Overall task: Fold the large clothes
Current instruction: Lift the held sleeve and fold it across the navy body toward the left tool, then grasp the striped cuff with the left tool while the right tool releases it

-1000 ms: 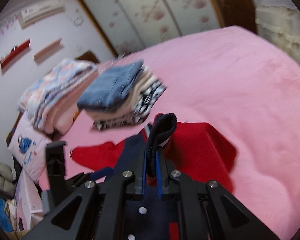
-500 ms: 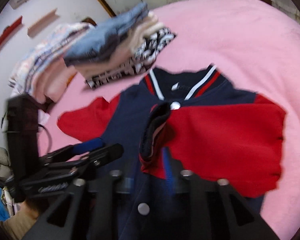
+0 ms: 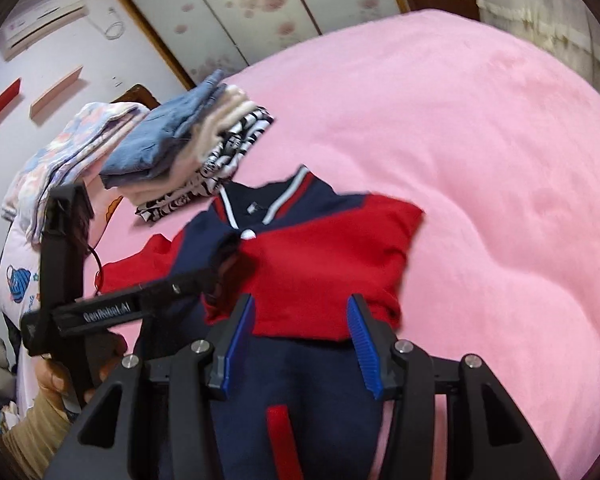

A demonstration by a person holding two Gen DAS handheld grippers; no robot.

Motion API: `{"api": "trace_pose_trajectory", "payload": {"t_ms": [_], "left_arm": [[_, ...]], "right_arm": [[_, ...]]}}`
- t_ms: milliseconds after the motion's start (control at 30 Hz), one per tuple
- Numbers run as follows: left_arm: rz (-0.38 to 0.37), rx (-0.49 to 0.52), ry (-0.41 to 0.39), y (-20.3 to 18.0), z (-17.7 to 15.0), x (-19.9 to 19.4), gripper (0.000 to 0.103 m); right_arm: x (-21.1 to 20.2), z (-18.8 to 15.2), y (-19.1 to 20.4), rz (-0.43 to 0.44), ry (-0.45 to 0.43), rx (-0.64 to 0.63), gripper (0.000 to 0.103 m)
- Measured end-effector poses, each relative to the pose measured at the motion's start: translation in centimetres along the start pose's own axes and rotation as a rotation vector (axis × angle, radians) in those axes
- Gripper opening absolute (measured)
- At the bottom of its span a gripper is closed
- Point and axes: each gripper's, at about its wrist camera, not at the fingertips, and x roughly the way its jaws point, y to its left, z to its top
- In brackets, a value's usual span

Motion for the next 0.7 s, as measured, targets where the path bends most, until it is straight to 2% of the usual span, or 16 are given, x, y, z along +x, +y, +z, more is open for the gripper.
{"api": "trace_pose_trajectory", "payload": {"t_ms": [167, 233, 300, 333, 367, 400, 467, 600, 700], "left_arm": [[0.158, 0.066, 0.008, -2.4, 0.9, 1.2, 0.081], [0.218, 0.091, 0.019, -3.1, 1.2, 2.2, 0.081], [0.267, 0.119, 0.023, -3.7, 1.5, 3.2, 0.076], [0.267, 0.129, 0.027, -3.7, 1.7, 3.5, 0.049], [0.249, 0.134, 0.04, -3.9, 1.9, 3.7, 0.015], [0.246, 0.131, 0.054, -3.5, 1.8, 3.8, 0.011], [0.245, 0.126, 0.03, -3.1, 2.2, 3.3, 0.008], [0.207, 0.089, -0.107, -1.6, 2.9, 0.0, 0.008], [0.181, 0.031, -0.112, 1.3, 3.0, -0.3, 0.008]], "right_arm": [[0.1, -0.7, -1.4, -0.002, 0.007, 0.039, 0.048], [0.3, -0.7, -1.7, -0.028, 0.012, 0.042, 0.048], [0.5, -0.6, -2.0, -0.045, 0.017, 0.045, 0.048], [0.6, -0.5, -2.2, -0.048, 0.018, 0.048, 0.048], [0.6, -0.5, -2.4, -0.051, 0.019, 0.05, 0.048], [0.6, -0.4, -2.6, -0.052, 0.018, 0.05, 0.048], [0.6, -0.1, -2.8, -0.059, 0.014, 0.046, 0.048], [0.5, 0.6, -2.8, -0.065, -0.007, 0.03, 0.048], [1.1, 1.3, -2.9, -0.06, 0.003, 0.025, 0.048]]}}
